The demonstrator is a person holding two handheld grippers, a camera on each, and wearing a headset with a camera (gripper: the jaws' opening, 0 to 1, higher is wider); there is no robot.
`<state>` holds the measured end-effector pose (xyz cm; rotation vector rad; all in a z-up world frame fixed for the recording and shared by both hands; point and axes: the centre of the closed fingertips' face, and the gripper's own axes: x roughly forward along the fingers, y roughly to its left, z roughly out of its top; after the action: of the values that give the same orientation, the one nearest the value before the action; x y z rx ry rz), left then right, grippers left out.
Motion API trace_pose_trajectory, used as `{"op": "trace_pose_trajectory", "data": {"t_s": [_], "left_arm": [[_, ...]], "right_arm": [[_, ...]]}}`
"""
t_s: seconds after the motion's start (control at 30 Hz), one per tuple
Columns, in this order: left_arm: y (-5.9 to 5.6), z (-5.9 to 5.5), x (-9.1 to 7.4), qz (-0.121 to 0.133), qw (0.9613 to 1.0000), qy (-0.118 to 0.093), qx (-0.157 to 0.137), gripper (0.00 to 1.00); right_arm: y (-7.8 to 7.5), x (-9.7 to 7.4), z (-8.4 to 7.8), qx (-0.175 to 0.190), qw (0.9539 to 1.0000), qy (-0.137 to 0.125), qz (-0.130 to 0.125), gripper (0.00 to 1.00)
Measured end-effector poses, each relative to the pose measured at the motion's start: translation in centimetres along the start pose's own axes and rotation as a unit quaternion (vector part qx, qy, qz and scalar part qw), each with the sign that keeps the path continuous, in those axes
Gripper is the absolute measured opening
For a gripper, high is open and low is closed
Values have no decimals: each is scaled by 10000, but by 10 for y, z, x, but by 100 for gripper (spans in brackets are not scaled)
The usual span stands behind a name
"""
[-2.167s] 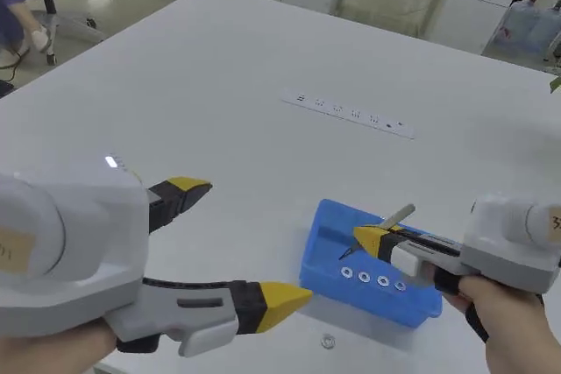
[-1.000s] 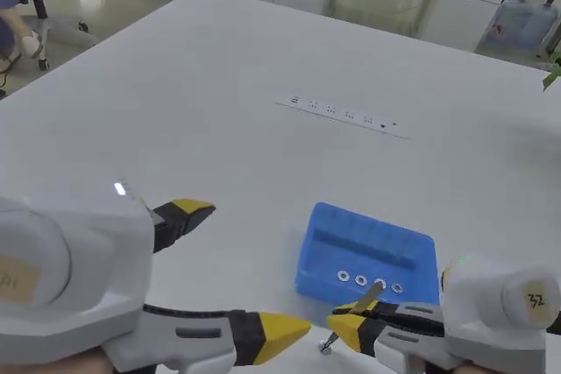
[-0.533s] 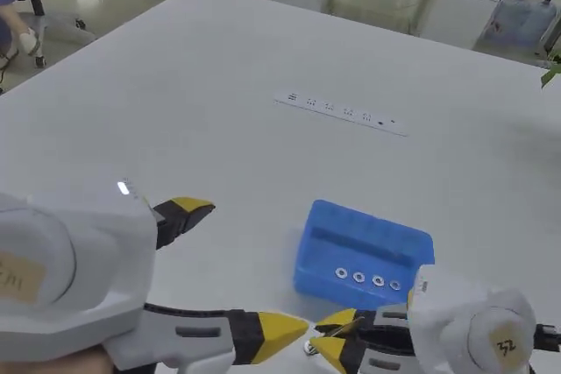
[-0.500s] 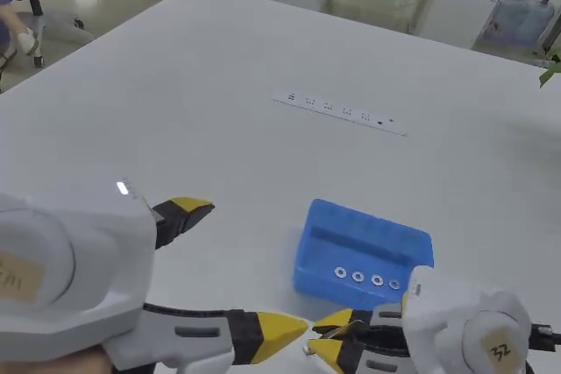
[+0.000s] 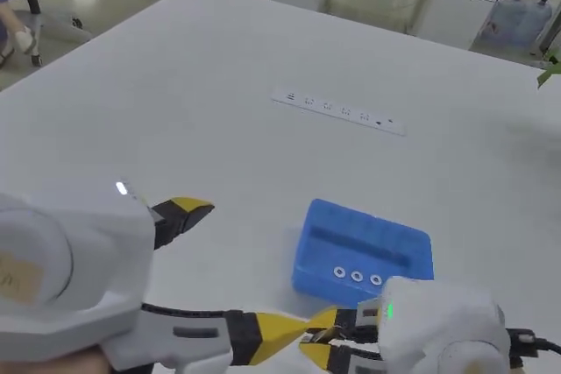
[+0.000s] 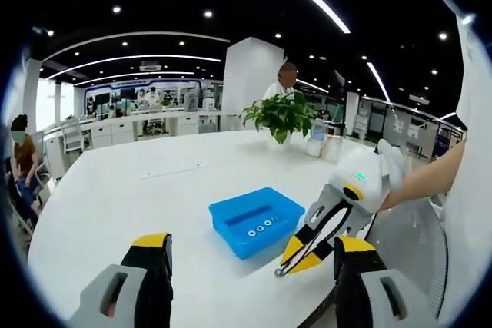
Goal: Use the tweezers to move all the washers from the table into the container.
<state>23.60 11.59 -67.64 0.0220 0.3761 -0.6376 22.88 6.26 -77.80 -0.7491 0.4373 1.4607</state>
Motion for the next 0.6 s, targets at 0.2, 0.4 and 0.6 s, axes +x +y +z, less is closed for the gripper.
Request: {"op": "trace_pose_trajectory", "data": {"t_s": [0.2, 0.4, 0.6], "left_arm": [[1, 0, -1, 7, 10000, -4, -9, 88], [-1, 1, 0, -15, 10000, -20, -14, 88], [-2, 0, 0, -31, 10000, -6, -3, 88]], "right_arm": [[-23, -18, 23, 228, 9986, -380, -305, 3], [-56, -39, 48, 696, 9900, -999, -710, 3], [-92, -40, 42, 1320, 9797, -1078, -1053, 3]]}}
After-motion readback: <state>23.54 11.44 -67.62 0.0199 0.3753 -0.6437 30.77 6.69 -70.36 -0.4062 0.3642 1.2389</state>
